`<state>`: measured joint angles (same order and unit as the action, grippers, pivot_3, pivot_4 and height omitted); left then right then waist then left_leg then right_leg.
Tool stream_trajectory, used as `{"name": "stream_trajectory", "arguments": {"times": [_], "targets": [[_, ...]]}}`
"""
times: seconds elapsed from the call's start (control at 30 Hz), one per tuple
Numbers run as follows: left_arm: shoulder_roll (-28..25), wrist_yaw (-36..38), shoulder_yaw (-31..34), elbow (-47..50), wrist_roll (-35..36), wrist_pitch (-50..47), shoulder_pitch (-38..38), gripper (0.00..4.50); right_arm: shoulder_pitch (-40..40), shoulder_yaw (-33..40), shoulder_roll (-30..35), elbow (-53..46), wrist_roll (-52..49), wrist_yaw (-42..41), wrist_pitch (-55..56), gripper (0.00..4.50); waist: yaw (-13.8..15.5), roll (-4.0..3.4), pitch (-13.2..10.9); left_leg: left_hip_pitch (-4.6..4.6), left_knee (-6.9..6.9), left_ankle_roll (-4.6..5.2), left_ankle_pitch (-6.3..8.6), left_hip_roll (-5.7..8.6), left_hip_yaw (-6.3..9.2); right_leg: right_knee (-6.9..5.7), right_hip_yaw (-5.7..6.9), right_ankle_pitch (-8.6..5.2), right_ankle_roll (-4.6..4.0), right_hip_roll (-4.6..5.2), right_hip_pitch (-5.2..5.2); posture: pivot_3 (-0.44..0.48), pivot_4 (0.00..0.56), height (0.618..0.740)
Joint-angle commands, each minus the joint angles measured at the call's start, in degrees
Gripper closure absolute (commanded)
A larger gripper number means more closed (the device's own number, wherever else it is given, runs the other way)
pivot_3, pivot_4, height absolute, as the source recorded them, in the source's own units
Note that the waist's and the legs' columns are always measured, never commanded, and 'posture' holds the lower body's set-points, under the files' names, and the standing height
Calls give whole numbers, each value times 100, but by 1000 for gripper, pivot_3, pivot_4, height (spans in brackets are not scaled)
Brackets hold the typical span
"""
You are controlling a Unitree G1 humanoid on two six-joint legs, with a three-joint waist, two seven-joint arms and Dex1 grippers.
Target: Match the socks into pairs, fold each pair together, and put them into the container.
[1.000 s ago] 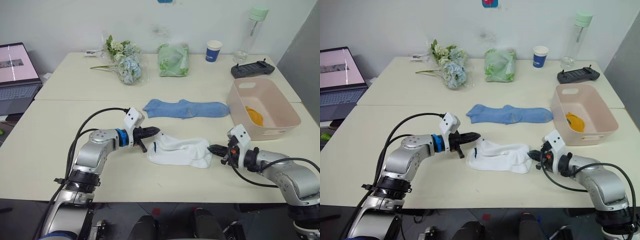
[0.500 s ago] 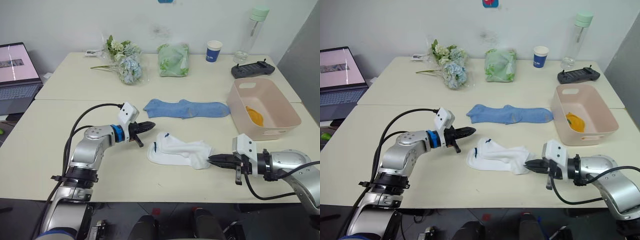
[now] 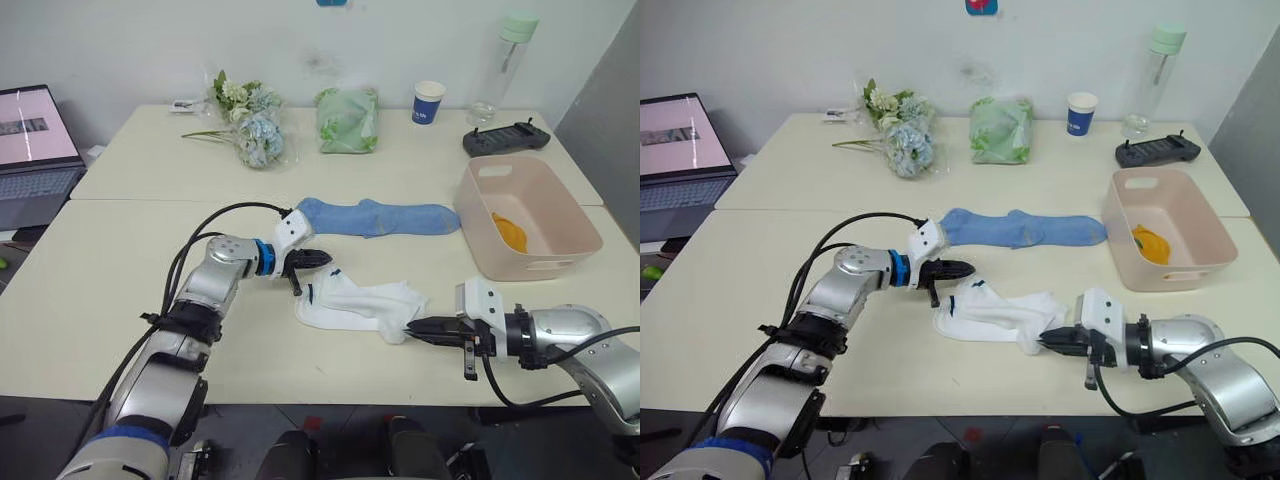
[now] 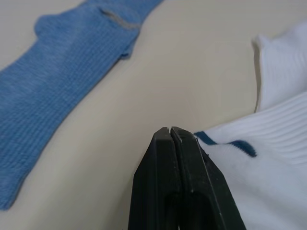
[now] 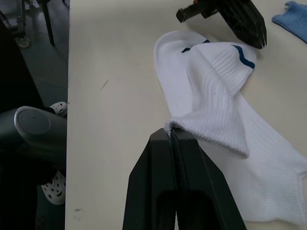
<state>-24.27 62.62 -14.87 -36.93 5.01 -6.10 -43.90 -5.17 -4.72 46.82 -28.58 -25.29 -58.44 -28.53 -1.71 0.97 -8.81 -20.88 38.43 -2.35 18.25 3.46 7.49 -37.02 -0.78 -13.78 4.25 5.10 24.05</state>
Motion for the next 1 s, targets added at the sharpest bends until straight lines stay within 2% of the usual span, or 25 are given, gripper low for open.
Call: {"name": "stream_trajectory", "arguments": {"times": [0.03, 0.27, 0.57, 0.67, 0.93, 1.0], "targets": [[4, 170, -3, -353, -179, 524, -261, 3630, -54, 32, -5, -191, -18, 59, 5, 4500, -2, 2, -1, 0, 0, 0, 0, 0, 1, 0, 1, 0, 0, 0, 1, 0, 150, 740], [-81, 511, -75, -577, -383, 709, -300, 1455, -56, -9, -28, -261, -39, 158, -83, 4500, -4, 2, -1, 0, 2, 1, 0, 0, 2, -4, 3, 0, 0, -1, 0, 0, 150, 740], [-73, 494, -208, -712, -703, 1126, -206, 1455, -127, -58, -7, -246, -15, 201, -105, 4500, -5, 3, -1, 1, 8, 1, 0, 0, 4, -7, 3, 0, 0, -1, -2, 0, 150, 740], [-107, 438, -209, -888, -817, 1360, -232, 2057, -146, -76, -14, -236, -13, 223, -106, 4500, -4, 3, 0, 1, 11, 1, 0, 0, 4, -6, 4, 0, 0, -1, -5, 0, 150, 740], [-50, 488, -20, -851, -643, 1246, -287, 4474, -174, -62, -13, -168, -16, 225, -91, 4500, -6, 3, 0, 1, 23, 4, 2, 0, 4, -11, 5, 0, 1, -2, -7, 0, 150, 740], [-60, 492, 25, -808, -612, 1209, -267, 4474, -189, -58, -12, -141, -8, 229, -93, 4500, -7, 3, 0, 1, 23, 4, 2, 0, 4, -12, 6, 0, 1, -3, -7, 0, 150, 740]]}}
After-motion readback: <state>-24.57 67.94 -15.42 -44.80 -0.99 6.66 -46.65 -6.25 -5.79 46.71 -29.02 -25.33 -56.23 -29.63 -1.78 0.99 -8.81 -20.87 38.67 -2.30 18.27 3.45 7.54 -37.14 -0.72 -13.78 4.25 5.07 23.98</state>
